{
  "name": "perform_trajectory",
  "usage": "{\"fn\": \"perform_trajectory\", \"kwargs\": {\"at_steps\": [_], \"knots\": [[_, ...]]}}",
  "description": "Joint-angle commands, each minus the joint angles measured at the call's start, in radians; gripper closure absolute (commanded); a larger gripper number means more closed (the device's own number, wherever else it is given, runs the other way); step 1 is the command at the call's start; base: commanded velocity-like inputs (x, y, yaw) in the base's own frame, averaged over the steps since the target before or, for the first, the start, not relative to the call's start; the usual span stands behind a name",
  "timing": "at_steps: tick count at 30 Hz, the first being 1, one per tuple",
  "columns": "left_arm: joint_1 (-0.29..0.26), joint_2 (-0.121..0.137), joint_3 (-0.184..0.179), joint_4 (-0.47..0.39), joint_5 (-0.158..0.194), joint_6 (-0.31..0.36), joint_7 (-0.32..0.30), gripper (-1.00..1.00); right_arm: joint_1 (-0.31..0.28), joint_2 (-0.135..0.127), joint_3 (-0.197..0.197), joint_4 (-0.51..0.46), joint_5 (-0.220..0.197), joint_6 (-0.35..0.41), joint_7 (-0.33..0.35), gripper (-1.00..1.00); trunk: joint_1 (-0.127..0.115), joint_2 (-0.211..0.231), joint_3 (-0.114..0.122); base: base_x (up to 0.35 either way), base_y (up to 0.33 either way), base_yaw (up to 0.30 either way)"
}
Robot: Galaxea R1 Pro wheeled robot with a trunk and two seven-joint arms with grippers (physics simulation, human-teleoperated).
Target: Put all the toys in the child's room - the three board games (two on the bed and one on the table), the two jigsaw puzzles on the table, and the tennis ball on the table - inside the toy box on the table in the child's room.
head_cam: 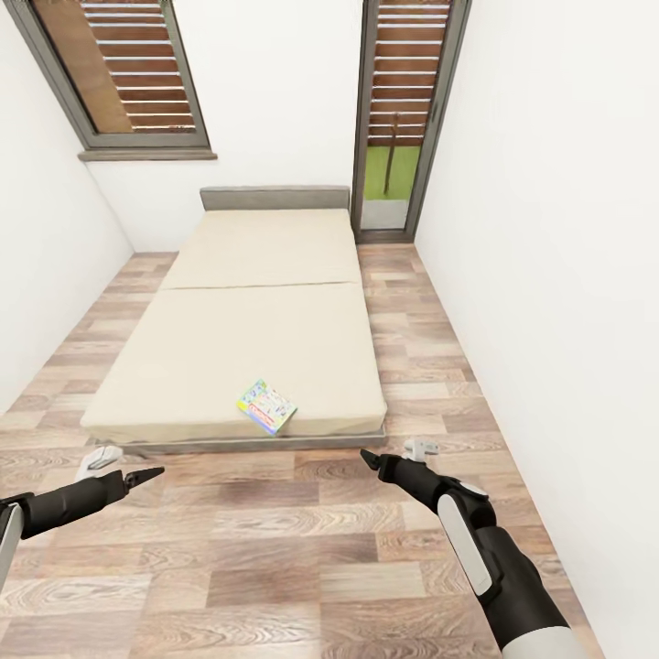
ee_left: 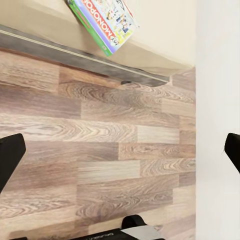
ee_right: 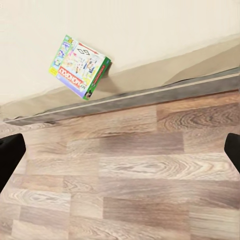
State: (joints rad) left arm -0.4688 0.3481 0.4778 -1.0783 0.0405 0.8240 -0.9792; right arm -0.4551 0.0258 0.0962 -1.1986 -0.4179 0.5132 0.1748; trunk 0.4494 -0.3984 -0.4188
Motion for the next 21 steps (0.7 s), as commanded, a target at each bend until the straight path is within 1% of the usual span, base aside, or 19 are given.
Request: {"fn": "perform_trajectory", "kwargs": {"at_steps": [1, 16, 21], "knots": [[-0.001, 0.0, 0.001, 0.0, 0.004, 0.009, -0.001, -1.0, -0.001, 0.001, -0.001, -0.001, -0.002, 0.005, 0.001, -1.0, 0.001, -0.002, 0.0, 0.0, 0.0, 0.0], [-0.001, 0.0, 0.001, 0.0, 0.004, 0.009, -0.001, -1.0, -0.001, 0.002, -0.001, -0.001, -0.002, 0.005, 0.002, -1.0, 0.001, -0.002, 0.025, 0.0, 0.0, 0.0], [-0.001, -0.007, 0.001, 0.0, 0.002, 0.009, -0.001, -1.0, -0.001, 0.002, -0.001, -0.001, -0.002, 0.005, 0.002, -1.0, 0.001, -0.002, 0.034, 0.0, 0.0, 0.0]]}}
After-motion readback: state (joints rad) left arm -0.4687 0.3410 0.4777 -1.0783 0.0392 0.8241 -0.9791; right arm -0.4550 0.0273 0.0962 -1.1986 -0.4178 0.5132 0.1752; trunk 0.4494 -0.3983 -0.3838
